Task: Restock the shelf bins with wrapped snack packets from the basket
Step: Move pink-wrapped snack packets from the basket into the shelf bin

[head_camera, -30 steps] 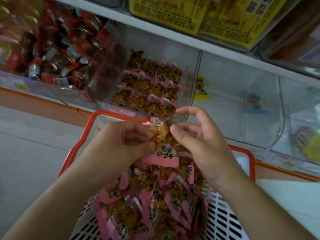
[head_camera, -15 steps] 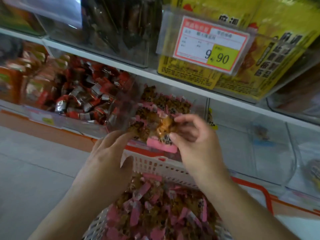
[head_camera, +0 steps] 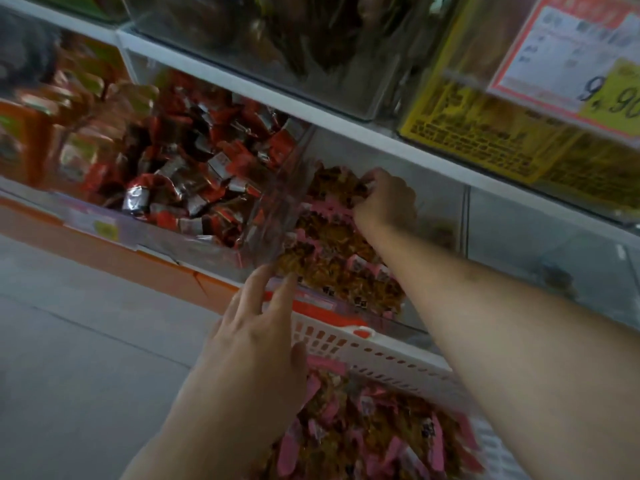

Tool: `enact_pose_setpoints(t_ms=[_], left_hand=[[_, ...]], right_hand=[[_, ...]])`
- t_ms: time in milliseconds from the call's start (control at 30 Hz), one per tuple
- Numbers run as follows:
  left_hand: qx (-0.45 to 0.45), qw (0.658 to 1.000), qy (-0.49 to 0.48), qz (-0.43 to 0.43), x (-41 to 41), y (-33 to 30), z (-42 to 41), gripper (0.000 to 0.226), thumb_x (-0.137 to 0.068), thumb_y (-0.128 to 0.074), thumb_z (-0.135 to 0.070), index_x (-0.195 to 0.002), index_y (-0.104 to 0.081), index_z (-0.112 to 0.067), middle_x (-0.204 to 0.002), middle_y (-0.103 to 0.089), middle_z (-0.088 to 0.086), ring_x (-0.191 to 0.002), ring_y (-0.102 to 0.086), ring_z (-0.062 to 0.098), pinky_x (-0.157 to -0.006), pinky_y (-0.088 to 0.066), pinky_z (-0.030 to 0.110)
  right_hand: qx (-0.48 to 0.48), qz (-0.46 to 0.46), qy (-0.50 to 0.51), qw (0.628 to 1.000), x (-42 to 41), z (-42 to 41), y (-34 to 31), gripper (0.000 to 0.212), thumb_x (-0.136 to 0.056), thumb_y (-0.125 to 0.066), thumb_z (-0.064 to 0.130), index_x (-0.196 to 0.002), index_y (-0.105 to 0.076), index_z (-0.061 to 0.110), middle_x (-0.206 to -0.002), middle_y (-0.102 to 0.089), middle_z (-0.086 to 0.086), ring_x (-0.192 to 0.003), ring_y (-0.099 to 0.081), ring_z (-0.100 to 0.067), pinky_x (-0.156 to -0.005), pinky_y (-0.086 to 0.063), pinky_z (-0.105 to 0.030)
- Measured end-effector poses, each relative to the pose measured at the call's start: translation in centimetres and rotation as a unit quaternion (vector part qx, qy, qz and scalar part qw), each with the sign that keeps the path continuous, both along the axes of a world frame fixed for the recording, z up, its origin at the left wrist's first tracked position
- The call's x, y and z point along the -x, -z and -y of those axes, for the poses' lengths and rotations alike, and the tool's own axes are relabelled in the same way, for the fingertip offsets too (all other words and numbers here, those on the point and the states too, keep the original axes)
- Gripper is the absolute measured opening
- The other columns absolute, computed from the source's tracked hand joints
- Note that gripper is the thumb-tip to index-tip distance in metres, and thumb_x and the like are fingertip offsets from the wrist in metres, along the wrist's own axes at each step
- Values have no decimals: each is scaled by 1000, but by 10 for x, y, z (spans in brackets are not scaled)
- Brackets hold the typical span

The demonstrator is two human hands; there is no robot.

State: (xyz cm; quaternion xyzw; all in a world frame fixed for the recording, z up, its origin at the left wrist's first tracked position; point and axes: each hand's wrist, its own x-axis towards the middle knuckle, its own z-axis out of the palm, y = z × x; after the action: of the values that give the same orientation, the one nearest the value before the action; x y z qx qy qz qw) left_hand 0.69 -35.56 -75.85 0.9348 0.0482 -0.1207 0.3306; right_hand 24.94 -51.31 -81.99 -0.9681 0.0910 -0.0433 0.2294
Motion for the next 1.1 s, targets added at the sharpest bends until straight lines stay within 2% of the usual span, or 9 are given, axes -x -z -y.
enact_pose_setpoints(t_ms=[100,233,333,600,733,867,1000,1067,1100], left_hand=[[-5,1000,2,5,0,1,0,85,-98,-61,-42,-157,0,-42,-158,15,-30,-149,-34,14,-118,-41,40],[-24,1000,3,4,-1,4,0,84,-99,-59,-41,-159,0,-40,-160,14,-28,-156,-18,17,-122,-36,41],[-38,999,4,0,-1,4,2,84,-100,-58,-42,-159,1,-39,-160,15,-27,-158,-13,19,-124,-33,42],[-18,1000,3,8,-3,5,2,78,-100,-61,-32,-157,-8,-38,-159,5,-27,-156,-20,21,-121,-37,42],[-9,999,-6,34,-9,3,-1,72,-98,-56,-15,-159,-22,-32,-163,-11,-17,-151,-31,25,-115,-45,43],[17,999,-7,42,2,-5,-6,69,-90,-44,-24,-158,-31,-27,-163,-23,-4,-147,-38,29,-113,-46,45],[9,999,-51,4,30,-8,-11,73,-97,-58,-11,-159,-23,-24,-160,-26,4,-142,-42,32,-107,-45,42],[15,996,-75,-47,44,-9,-12,71,-97,-56,-10,-158,-21,-22,-155,-33,10,-137,-46,34,-106,-46,45],[17,994,-81,-67,49,-10,-13,69,-97,-54,-10,-157,-22,-20,-151,-39,12,-131,-51,34,-104,-48,45]], right_hand=[[37,-20,-18,999,-2,3,3,44,-96,-68,23,-138,-60,34,-132,-61,-12,-125,-56,-39,-97,-56,-51],[63,-31,-36,997,-3,0,0,38,-97,-62,20,-134,-59,31,-134,-55,-16,-126,-51,-41,-100,-53,-52],[64,-54,-44,996,-1,1,-2,44,-101,-57,23,-144,-54,34,-142,-51,-17,-133,-47,-41,-104,-51,-51],[15,-32,-65,997,23,5,-19,56,-103,-58,34,-158,-43,31,-145,-50,-16,-136,-46,-39,-107,-50,-52],[-37,36,-108,993,72,10,-52,45,-99,-62,22,-142,-51,22,-126,-57,-6,-115,-59,-26,-92,-57,-44],[-125,62,-196,971,172,25,-76,26,-96,-62,6,-114,-56,24,-102,-58,5,-91,-61,-11,-73,-52,-25],[-132,-78,-224,962,257,36,-60,22,-100,-61,9,-101,-52,29,-100,-60,16,-91,-60,1,-67,-48,-11],[-126,-172,-216,953,280,34,-31,17,-103,-60,15,-108,-57,31,-111,-64,16,-104,-62,-2,-79,-51,-12],[-121,-201,-214,948,286,30,-14,20,-103,-58,17,-119,-60,30,-122,-65,13,-117,-62,-8,-92,-55,-21]])
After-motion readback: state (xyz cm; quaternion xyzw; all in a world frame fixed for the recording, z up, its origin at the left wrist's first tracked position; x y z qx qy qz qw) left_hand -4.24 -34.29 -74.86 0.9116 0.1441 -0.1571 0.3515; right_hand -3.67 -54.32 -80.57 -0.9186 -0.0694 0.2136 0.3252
